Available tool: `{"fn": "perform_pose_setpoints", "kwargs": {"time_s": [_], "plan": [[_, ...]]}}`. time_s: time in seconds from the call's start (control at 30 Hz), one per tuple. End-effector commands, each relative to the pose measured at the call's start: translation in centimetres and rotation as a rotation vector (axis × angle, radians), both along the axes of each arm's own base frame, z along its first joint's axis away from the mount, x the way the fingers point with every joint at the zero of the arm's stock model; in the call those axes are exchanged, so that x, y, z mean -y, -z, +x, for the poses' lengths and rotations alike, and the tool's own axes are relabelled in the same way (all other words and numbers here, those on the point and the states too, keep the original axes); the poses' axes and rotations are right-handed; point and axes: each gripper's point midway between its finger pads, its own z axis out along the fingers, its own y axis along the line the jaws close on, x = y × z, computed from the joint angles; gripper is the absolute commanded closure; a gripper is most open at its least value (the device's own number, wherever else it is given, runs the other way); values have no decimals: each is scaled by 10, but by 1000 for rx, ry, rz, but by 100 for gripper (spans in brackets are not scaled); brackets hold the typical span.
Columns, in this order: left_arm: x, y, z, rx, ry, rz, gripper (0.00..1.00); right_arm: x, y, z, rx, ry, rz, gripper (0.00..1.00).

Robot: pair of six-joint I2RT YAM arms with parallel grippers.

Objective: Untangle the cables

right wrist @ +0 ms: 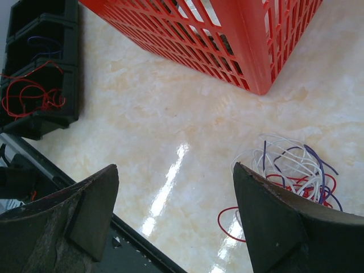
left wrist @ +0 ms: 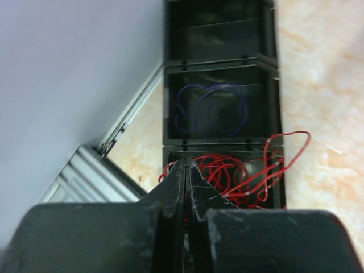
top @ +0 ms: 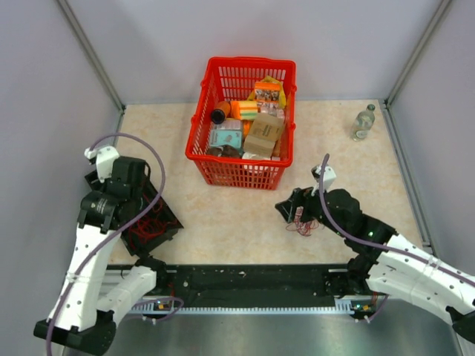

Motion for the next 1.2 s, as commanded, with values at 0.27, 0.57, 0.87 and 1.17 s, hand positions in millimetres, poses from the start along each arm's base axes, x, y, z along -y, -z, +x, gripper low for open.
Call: {"fn": "perform_pose_setpoints", "kwargs": {"time_s": [0.27,0.57,0.87,1.17], "plan": [[-2,41,-45,-17,-326,-359,100,2,-5,7,32,11,-9,20],[8,114,-60,-146,-562,-457,100,-3,-6,8,39,-15,-10,20],[1,191,-34,-241,-686,-539,100,5,1,5,33,4,5,20],[-5,191,-37,-166,-687,-658,62,8,4,2,28,4,8,20]]}}
